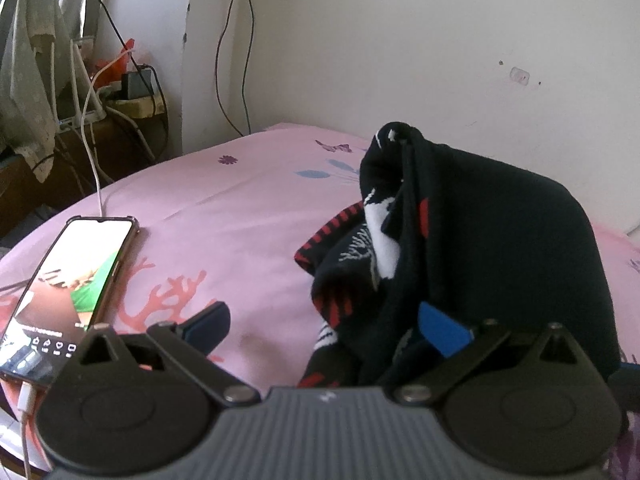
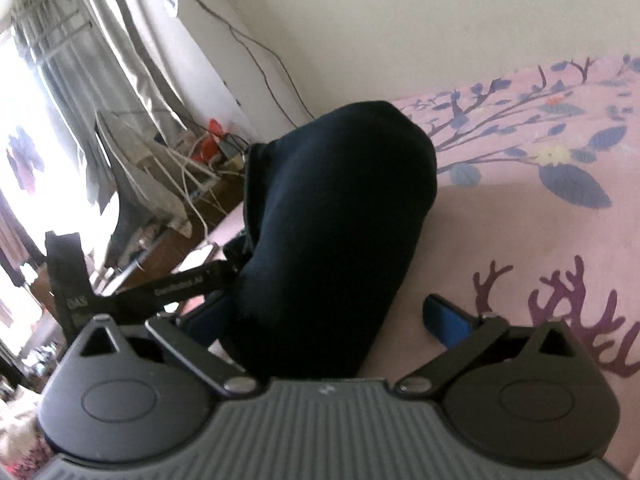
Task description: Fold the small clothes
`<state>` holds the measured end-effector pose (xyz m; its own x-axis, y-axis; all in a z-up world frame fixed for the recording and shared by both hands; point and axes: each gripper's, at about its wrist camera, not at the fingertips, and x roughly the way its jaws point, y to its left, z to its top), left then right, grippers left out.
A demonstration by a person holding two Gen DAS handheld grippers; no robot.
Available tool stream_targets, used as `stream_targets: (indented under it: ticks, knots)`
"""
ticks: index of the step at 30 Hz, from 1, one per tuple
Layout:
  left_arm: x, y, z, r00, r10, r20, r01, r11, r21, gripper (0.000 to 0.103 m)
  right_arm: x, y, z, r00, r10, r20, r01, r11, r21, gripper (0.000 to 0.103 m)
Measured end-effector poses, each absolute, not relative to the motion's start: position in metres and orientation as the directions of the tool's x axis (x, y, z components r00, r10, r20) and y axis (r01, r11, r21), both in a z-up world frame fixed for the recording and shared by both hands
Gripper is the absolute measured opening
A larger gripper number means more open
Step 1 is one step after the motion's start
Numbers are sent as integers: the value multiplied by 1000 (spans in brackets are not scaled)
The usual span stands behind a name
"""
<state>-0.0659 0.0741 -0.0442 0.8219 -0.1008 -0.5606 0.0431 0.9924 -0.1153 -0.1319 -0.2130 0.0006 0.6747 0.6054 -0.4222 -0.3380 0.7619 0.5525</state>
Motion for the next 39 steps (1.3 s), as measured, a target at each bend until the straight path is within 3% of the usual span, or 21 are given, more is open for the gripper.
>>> stream_targets:
  ticks: [39]
  knots:
    - [-63, 82, -46, 811, -136, -569, 45, 984, -171, 103, -136, -218, -2, 681, 617, -394, -336, 741, 581, 97]
